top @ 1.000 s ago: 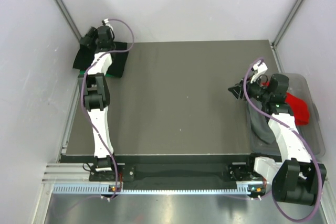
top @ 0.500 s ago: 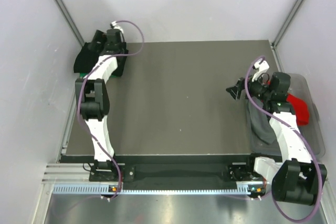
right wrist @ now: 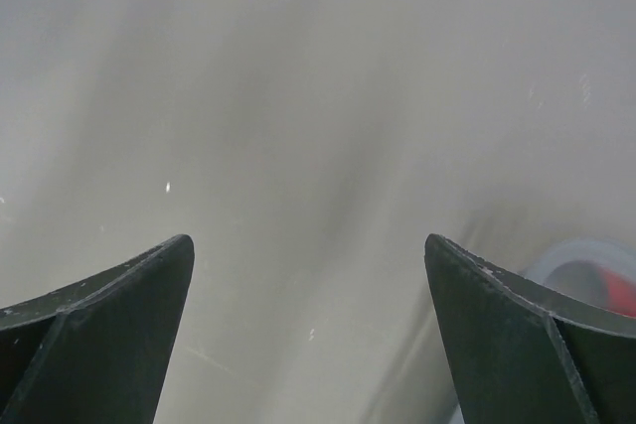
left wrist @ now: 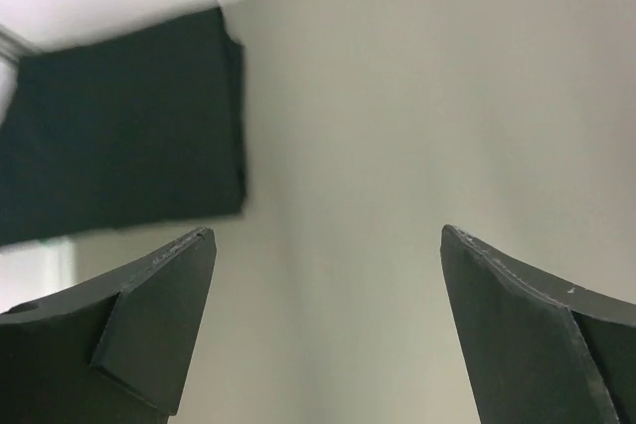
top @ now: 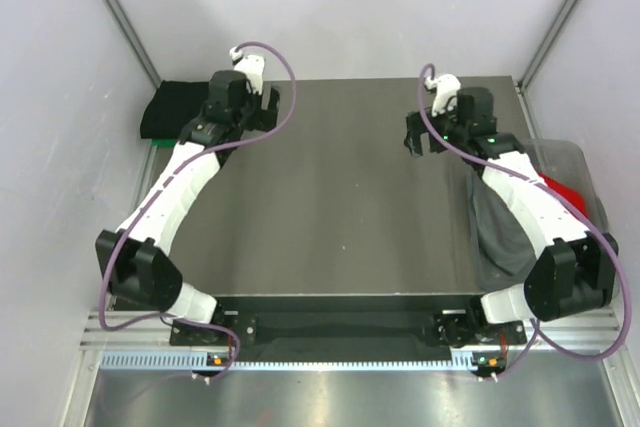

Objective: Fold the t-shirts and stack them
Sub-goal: Reset both grippers

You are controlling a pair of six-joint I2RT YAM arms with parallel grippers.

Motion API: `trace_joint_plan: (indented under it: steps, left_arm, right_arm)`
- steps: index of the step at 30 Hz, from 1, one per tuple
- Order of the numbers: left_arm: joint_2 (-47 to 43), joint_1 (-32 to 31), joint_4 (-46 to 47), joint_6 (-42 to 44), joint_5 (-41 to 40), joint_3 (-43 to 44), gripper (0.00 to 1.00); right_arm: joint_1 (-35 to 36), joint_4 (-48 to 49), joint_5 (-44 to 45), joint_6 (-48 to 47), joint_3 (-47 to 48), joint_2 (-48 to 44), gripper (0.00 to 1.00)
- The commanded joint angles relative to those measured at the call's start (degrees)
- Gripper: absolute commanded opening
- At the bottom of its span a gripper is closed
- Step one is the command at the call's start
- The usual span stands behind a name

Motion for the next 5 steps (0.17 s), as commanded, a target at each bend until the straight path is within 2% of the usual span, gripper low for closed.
trace_joint_plan:
  steps: [1,5]
  left_arm:
    - [-4.2,0.4,-1.45,-2.25,6.93,-5.73,0.99]
    - [-7.55,0.4,-4.34,-1.27,11.84,-8.99,0.99]
  right_arm:
    - [4.97,-4.09,10.32,-0.68,3.47,0.98,1.0]
    - [9.81,-3.31,16.81,-3.25,2.69,-0.42,1.0]
